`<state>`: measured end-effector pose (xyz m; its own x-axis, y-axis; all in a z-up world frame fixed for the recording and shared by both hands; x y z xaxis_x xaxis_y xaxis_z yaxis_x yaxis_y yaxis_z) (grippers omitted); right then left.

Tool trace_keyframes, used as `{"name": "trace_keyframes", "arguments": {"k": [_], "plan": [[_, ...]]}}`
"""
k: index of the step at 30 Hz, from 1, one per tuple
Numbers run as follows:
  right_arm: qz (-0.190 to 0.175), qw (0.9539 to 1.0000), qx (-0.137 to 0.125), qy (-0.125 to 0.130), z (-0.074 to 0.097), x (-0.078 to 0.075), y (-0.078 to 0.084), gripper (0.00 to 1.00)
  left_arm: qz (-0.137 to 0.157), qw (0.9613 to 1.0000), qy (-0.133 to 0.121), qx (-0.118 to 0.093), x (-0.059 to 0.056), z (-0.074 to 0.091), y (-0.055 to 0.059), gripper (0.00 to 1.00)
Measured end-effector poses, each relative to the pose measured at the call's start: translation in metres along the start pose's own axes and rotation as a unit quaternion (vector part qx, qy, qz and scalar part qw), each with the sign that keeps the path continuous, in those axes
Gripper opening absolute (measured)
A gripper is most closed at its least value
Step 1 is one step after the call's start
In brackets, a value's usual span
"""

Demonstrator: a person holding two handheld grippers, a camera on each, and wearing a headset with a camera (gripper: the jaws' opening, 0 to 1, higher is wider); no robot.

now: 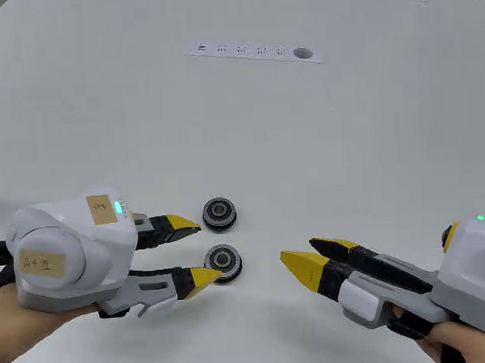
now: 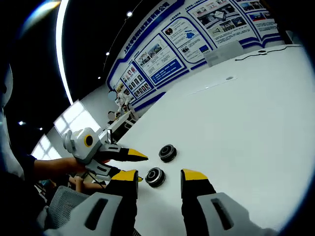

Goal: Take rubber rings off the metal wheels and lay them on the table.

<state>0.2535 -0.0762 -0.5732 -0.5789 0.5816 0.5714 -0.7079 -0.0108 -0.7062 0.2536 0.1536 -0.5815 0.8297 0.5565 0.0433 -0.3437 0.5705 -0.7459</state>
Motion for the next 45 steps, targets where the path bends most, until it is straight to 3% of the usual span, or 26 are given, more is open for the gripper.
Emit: {"name": "trace_keyframes", "arguments": {"k": [17,29,45], "plan": [[-0.022,0.9996,0.016,-0.009,-0.008,-0.003,0.010,0.32,-0.002,0.9993,0.035,0.009,0.001,-0.010,-0.001,0.20],[-0.012,0.9993,0.029,-0.019,-0.012,0.001,0.013,0.32,0.004,0.9989,0.042,0.021,0.001,-0.013,0.001,0.16],[-0.030,0.9982,0.029,-0.042,-0.023,0.010,0.014,0.31,-0.034,0.9980,0.045,0.028,0.000,-0.015,0.000,0.13]]}}
Point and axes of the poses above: the centre of the closed fingertips' face, and the gripper's own axes: z roughly backward along the fingers, x roughly to its left, y roughly out of its underside, the point moved 10 cm from there along z, roughly backward along the fingers, and after that the axes turned 8 degrees about x, right-handed, at the moved point
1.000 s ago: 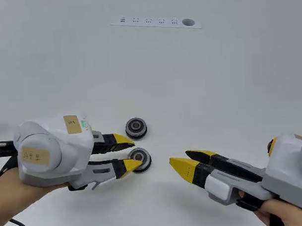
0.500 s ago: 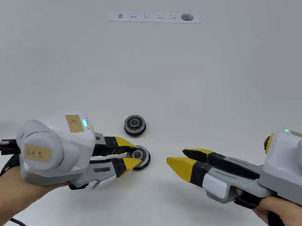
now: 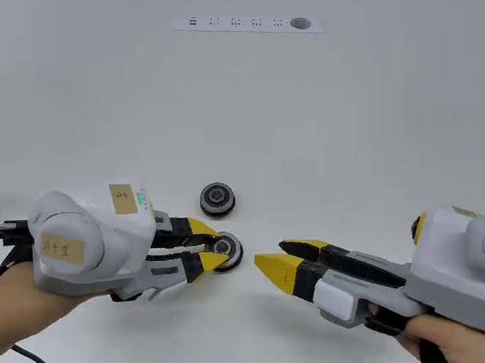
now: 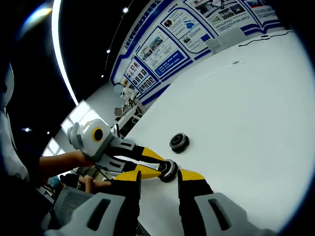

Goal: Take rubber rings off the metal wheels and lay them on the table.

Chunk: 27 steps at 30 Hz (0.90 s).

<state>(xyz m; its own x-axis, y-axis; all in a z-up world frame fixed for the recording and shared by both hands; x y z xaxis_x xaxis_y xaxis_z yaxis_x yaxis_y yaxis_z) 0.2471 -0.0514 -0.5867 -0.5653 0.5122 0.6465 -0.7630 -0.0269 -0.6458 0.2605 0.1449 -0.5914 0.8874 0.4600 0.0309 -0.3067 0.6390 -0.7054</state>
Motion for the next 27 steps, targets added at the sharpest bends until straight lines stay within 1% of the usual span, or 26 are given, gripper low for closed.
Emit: {"name": "trace_keyframes", "arguments": {"k": [1,5,8,13,20,27], "plan": [[-0.002,1.0000,0.000,-0.002,-0.002,0.002,0.000,0.32,-0.004,1.0000,0.000,0.000,0.000,0.000,0.000,0.13],[-0.014,0.9998,0.003,-0.011,-0.009,0.005,0.000,0.38,-0.006,1.0000,0.003,0.001,0.001,0.000,0.000,0.12],[-0.030,0.9994,-0.001,-0.016,-0.014,0.007,-0.002,0.41,-0.010,0.9999,0.006,0.004,0.002,-0.001,0.000,0.12],[-0.062,0.9979,-0.003,-0.020,-0.022,0.006,-0.007,0.52,-0.010,0.9999,0.012,0.004,0.004,-0.001,0.000,0.12],[-0.099,0.9948,0.004,-0.022,-0.033,0.003,-0.009,0.52,-0.016,0.9997,0.017,0.009,0.004,-0.001,-0.002,0.12],[-0.124,0.9918,0.024,-0.018,-0.041,-0.001,-0.005,0.53,-0.018,0.9996,0.018,0.011,0.004,-0.001,-0.002,0.12]]}}
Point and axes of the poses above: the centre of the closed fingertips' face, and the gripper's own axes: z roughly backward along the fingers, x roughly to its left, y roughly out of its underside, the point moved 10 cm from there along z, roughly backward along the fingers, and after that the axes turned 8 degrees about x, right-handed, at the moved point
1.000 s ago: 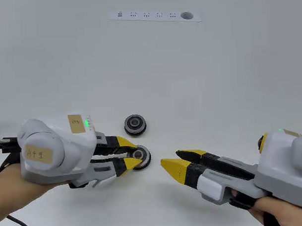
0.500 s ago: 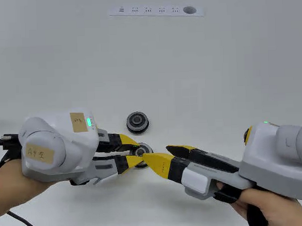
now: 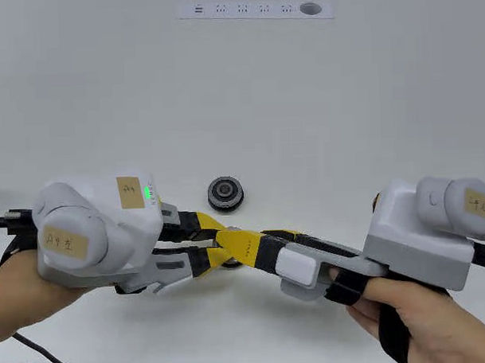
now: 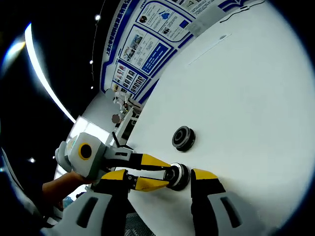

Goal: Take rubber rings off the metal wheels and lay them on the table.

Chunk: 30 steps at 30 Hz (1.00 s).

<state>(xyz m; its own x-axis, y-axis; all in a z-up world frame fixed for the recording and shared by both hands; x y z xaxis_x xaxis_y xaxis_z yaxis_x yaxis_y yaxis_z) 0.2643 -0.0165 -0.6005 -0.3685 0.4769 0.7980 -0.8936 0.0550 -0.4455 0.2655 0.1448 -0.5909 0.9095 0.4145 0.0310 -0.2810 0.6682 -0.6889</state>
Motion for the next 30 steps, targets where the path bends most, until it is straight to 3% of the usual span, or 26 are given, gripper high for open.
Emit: {"name": "trace_keyframes", "arguments": {"k": [19,30], "plan": [[-0.043,0.9986,0.030,-0.006,-0.0080,0.0013,0.0055,0.52,-0.009,1.0000,0.000,0.001,0.0009,0.0005,0.0005,0.12],[-0.039,0.9990,0.023,-0.006,-0.0040,0.0044,0.0046,0.51,-0.010,0.9999,0.002,0.002,0.0010,0.0006,0.0000,0.12]]}}
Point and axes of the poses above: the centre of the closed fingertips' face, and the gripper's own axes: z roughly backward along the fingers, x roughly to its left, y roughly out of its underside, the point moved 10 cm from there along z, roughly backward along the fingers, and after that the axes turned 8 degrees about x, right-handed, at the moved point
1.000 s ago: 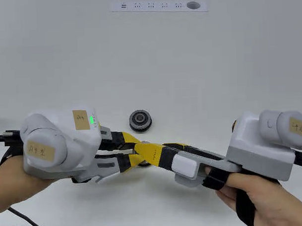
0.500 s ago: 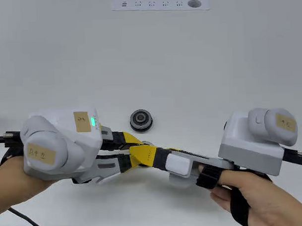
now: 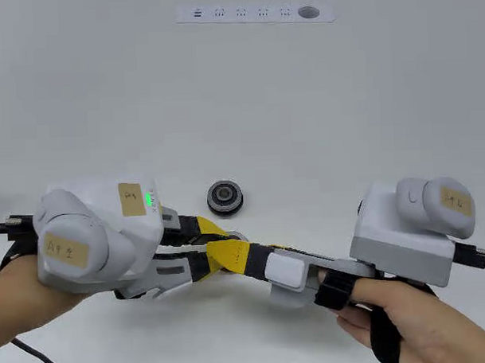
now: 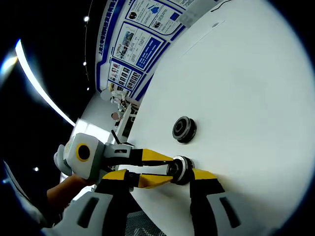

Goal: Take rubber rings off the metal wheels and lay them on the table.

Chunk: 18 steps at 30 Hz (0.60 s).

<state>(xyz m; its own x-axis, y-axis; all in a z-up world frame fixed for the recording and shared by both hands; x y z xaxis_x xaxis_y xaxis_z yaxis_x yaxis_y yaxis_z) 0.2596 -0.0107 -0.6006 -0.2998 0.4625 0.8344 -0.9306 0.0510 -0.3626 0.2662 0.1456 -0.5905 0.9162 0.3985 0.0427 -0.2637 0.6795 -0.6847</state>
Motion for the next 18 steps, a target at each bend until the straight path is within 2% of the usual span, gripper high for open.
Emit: {"name": "trace_keyframes", "arguments": {"k": [9,12,18], "plan": [[-0.009,0.9999,0.003,-0.004,-0.0024,0.0004,0.0005,0.51,-0.002,1.0000,0.000,0.002,-0.0001,-0.0003,-0.0008,0.12],[-0.001,1.0000,0.005,-0.001,-0.0021,0.0008,0.0002,0.51,-0.002,1.0000,-0.001,0.003,-0.0002,-0.0001,-0.0008,0.12],[-0.003,1.0000,-0.002,-0.002,0.0023,0.0012,-0.0006,0.48,-0.002,1.0000,-0.002,0.004,-0.0004,-0.0001,-0.0008,0.12]]}}
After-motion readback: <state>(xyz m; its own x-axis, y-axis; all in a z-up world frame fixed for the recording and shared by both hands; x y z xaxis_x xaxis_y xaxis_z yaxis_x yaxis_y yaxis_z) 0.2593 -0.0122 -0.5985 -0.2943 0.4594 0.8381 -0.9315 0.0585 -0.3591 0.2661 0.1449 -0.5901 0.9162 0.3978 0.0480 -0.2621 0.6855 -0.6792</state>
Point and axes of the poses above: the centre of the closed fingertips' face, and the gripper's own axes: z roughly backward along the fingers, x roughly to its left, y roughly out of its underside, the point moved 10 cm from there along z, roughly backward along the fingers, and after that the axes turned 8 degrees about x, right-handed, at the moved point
